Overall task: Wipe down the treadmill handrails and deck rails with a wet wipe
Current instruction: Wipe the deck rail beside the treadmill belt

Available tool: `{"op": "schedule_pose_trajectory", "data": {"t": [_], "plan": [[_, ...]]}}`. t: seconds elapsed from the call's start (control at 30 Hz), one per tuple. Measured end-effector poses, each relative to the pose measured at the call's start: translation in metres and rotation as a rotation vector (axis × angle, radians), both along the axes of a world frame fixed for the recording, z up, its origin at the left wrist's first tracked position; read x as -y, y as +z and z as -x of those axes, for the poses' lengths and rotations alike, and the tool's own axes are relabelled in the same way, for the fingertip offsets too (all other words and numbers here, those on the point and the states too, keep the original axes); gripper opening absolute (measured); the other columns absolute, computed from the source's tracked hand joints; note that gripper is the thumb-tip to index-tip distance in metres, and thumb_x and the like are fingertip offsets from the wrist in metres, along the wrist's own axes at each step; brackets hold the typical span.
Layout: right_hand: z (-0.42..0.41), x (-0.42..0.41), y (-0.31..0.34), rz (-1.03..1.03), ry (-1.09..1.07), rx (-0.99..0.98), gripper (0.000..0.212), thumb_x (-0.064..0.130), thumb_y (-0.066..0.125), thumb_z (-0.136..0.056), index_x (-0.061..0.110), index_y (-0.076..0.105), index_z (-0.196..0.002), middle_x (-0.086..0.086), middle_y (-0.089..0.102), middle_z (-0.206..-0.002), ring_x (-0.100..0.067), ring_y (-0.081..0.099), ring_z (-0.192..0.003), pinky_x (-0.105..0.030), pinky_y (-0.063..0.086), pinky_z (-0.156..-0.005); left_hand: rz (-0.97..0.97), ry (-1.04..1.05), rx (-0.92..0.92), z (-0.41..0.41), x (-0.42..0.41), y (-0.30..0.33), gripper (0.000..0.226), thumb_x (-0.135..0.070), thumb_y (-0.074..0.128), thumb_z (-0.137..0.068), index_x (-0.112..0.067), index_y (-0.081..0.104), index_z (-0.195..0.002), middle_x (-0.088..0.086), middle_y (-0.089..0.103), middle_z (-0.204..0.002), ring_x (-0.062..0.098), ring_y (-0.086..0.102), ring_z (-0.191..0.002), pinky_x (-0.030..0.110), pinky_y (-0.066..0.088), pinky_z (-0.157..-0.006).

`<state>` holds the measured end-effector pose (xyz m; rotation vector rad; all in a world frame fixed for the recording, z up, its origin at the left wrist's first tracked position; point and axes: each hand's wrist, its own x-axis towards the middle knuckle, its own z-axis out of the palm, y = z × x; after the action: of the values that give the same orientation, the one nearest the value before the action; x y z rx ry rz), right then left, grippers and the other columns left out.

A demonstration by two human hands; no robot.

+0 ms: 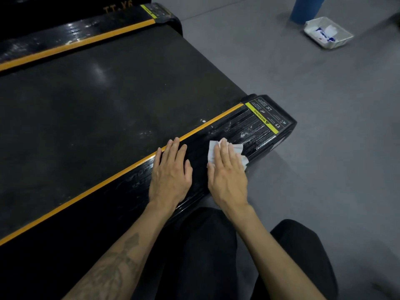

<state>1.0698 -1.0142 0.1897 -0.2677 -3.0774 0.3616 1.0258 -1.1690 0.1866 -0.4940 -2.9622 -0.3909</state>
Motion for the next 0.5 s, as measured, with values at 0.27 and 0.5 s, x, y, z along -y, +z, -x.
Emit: {"op": "schedule_pose_trajectory", "data": {"t": [0.27, 0.5], "plan": [[0.030, -0.014, 0.008, -0.023, 0.106, 0.075, 0.059, 0.037, 0.017, -0.113, 0.011, 0.005, -0.164, -0.006, -0.005, -0.172, -0.020, -0.006, -0.159, -0.039, 0.002, -0.129, -0.012, 0.004, -0.011, 0.002, -0.001, -0.002, 0.054, -0.034, 0.031, -0.106, -0.015, 0.039, -0.156, 0.006, 0.029, -0.167, 0.019, 0.021, -0.157, 0.047, 0.019, -0.128], [0.028, -0.005, 0.007, 0.040, 0.191, 0.066, 0.059, 0.037, 0.023, -0.112, 0.013, 0.010, -0.164, -0.004, -0.002, -0.172, -0.020, -0.005, -0.159, -0.038, 0.001, -0.129, -0.019, 0.018, -0.021, 0.005, -0.001, -0.005, 0.052, -0.032, 0.037, -0.106, -0.014, 0.042, -0.155, 0.006, 0.031, -0.166, 0.019, 0.024, -0.156, 0.048, 0.023, -0.127]]}}
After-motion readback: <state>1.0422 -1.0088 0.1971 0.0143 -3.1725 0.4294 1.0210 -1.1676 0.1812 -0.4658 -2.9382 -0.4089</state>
